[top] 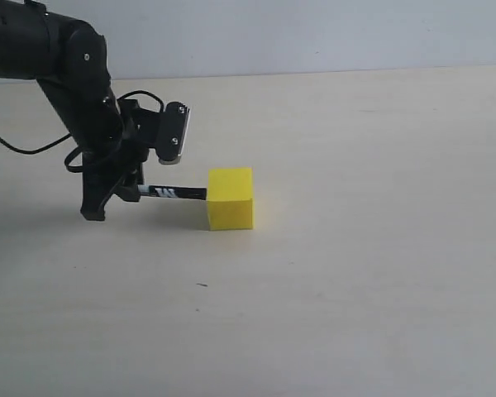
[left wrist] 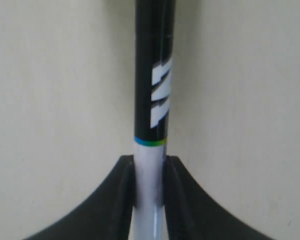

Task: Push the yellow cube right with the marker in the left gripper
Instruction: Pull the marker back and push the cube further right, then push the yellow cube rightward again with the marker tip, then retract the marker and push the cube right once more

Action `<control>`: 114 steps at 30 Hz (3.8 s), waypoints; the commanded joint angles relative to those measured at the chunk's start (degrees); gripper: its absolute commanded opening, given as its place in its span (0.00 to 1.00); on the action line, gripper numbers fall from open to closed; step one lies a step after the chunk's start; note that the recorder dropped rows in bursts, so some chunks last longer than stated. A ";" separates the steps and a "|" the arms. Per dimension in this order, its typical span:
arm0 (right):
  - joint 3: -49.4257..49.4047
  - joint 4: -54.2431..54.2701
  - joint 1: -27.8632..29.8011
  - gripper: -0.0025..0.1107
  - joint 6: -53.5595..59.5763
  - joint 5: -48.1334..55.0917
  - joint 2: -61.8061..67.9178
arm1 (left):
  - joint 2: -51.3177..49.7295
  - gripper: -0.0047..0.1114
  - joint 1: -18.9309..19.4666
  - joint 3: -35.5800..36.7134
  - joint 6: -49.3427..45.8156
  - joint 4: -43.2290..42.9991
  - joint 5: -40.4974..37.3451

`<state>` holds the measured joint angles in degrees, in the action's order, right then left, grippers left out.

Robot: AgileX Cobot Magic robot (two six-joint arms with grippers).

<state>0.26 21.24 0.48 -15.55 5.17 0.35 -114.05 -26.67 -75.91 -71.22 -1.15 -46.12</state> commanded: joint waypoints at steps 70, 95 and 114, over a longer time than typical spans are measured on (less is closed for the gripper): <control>-0.26 -0.43 0.25 0.02 0.50 -0.16 -0.35 | -7.89 0.04 -6.67 -8.69 23.99 -13.24 -6.87; -0.26 -0.23 0.25 0.02 0.50 -0.16 -0.35 | -8.77 0.04 -4.45 -16.42 5.36 2.84 -9.70; -0.26 -0.23 0.25 0.02 0.50 -0.16 -0.35 | -14.20 0.04 -7.70 -24.70 11.51 3.25 -19.78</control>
<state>0.26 21.24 0.48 -15.55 5.17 0.35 -127.86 -35.83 -100.29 -62.39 2.18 -62.88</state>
